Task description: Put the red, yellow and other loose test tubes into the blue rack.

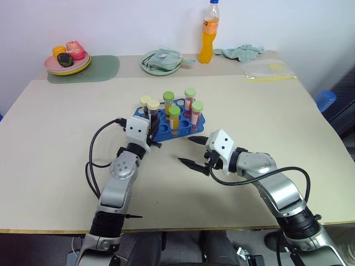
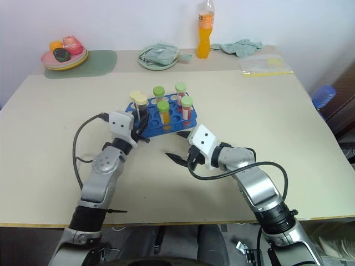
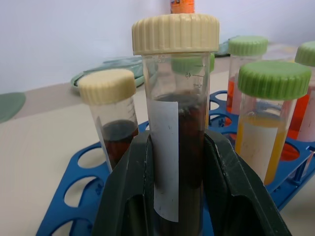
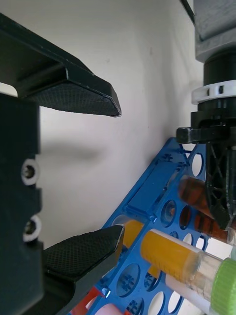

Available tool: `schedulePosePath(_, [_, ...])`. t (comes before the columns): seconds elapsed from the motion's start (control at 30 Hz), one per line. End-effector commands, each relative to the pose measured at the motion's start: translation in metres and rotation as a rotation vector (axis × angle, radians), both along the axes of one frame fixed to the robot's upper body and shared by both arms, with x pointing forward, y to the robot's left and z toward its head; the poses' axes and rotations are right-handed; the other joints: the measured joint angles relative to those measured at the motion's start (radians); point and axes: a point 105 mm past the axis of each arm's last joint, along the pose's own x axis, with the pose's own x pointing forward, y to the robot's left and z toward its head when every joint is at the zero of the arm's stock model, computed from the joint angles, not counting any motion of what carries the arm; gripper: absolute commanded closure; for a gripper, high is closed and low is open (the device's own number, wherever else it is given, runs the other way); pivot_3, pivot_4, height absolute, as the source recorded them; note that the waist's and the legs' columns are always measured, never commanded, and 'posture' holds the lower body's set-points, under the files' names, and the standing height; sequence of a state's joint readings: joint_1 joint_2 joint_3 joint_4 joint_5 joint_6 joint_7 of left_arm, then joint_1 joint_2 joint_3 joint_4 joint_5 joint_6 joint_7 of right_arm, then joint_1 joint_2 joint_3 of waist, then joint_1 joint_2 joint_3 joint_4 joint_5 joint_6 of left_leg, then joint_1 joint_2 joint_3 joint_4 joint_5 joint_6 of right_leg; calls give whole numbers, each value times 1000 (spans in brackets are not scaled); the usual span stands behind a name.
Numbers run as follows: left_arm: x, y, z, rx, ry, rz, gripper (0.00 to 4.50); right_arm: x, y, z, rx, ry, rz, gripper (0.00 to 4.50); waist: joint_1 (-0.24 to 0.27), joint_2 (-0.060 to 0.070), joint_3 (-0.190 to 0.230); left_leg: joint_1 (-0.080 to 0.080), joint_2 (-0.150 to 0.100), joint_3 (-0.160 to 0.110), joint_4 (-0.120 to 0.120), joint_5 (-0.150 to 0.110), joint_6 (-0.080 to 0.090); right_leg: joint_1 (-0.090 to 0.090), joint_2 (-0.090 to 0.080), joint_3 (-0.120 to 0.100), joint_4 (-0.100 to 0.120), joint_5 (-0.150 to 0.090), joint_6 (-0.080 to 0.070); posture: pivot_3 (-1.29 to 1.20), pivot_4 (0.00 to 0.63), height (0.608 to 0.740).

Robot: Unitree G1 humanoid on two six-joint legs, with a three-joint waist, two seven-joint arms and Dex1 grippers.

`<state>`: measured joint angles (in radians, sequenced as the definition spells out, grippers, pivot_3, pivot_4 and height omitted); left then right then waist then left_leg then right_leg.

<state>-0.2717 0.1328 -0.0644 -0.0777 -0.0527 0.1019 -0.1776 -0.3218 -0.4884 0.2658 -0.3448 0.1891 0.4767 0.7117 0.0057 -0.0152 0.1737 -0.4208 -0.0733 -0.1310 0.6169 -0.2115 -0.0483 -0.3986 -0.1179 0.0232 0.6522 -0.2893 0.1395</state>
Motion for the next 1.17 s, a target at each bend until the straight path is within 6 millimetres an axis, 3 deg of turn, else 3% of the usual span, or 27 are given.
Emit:
schedulePosePath(0.03, [-4, -4, 4, -17, -25, -26, 2311, -3, 3, 11, 16, -46, 15, 611, 0, 0, 0, 0, 0, 0, 0, 0, 0, 0, 0, 0, 0, 0, 0, 0, 150, 740])
schedulePosePath(0.17, [-12, 7, 10, -33, -52, -22, 304, -1, -3, 18, 38, -59, -6, 611, -7, 0, 0, 0, 0, 0, 0, 0, 0, 0, 0, 0, 0, 0, 0, 0, 150, 740])
schedulePosePath(0.2, [-16, 13, 13, -41, -60, -22, 57, -2, -5, 22, 49, -60, -7, 611, -9, 0, 0, 0, 0, 0, 0, 0, 0, 0, 0, 0, 0, 0, 0, 0, 150, 740])
schedulePosePath(0.47, [-54, 77, 21, 37, 8, -76, 57, -3, -61, 49, 116, -36, -106, 611, -19, 0, 0, 1, 1, -2, -2, 0, 0, 1, 1, 0, -1, 0, 0, 0, 150, 740])
schedulePosePath(0.5, [-57, 82, 20, 59, 27, -75, 57, -3, -73, 49, 110, -27, -135, 611, -18, 1, 0, 1, 1, -1, -2, 0, 0, 1, 1, 0, -1, 0, 0, 0, 150, 740])
schedulePosePath(0.63, [-71, 136, 14, 134, 134, -1, 57, -2, -147, 39, 50, 38, -341, 611, -12, 0, 0, 2, 1, -1, -2, -1, 2, 3, 0, -1, -3, 0, 0, 0, 150, 740])
schedulePosePath(0.73, [-80, 154, 7, 162, 201, 4, 57, -6, -180, 29, -1, 58, -426, 611, -14, 1, 0, 3, 1, -1, -2, -1, 2, 5, 0, -2, -3, 0, 0, 0, 150, 740])
schedulePosePath(0.9, [-88, 164, -4, 194, 271, 6, 57, -7, -196, 29, -1, 44, -461, 611, -23, 2, 0, 8, 2, 2, -4, -1, 2, 7, 0, 0, -3, -1, -1, 0, 150, 740])
schedulePosePath(1.17, [-85, 165, -6, 178, 272, 71, 57, 3, -189, 18, -10, 31, -452, 611, -17, 2, 0, 8, 2, 1, -4, -2, 2, 9, -1, 0, -4, -1, -1, 0, 150, 740])
